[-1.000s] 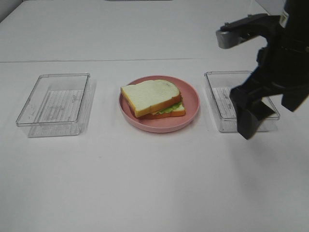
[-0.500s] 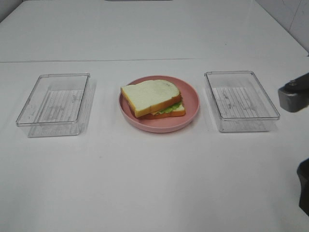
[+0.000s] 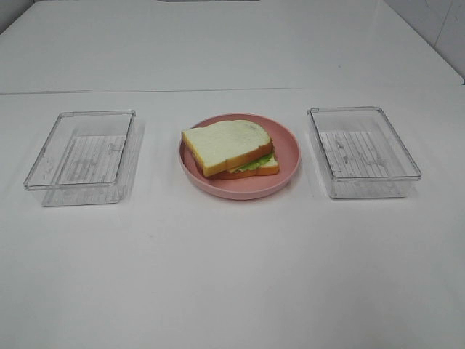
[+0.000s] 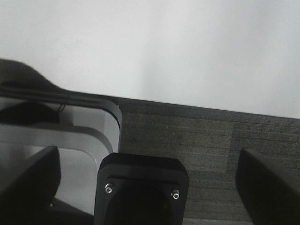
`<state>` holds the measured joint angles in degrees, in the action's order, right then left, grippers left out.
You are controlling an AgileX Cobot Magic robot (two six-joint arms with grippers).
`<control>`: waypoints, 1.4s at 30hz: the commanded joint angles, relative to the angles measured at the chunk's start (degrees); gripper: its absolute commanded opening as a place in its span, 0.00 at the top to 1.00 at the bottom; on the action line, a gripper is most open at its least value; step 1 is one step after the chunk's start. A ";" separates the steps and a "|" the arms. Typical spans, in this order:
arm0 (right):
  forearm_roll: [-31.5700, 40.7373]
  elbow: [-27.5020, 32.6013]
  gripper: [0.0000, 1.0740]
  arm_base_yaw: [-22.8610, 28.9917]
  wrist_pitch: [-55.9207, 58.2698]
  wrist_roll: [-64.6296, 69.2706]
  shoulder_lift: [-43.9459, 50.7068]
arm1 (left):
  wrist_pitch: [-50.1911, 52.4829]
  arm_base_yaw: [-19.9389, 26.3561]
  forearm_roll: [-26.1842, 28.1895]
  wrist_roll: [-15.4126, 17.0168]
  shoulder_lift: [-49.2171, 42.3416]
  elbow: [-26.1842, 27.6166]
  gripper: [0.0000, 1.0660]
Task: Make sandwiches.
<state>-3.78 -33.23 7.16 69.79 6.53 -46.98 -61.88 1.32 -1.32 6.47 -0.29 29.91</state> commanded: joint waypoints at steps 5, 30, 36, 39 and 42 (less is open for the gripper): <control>0.74 2.75 0.08 -7.39 -0.11 -2.29 17.65 | 0.52 0.06 0.23 -0.17 -0.06 0.06 0.10; 3.15 7.28 0.08 -7.28 -6.76 -8.37 49.27 | 0.52 0.06 0.23 -0.17 -0.11 0.06 0.10; 3.15 7.28 0.08 -7.28 -6.76 -8.37 49.27 | 0.52 0.06 0.23 -0.17 -0.11 0.06 0.10; 3.15 7.28 0.08 -7.22 -6.76 -8.37 49.22 | 0.52 0.06 0.23 -0.17 -0.11 0.06 0.10; 3.15 7.28 0.08 -7.22 -6.76 -8.37 49.22 | 0.52 0.06 0.23 -0.17 -0.11 0.06 0.10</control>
<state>-0.86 -26.07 0.17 63.43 -1.78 0.17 -61.88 1.32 -1.32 6.47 -0.29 29.91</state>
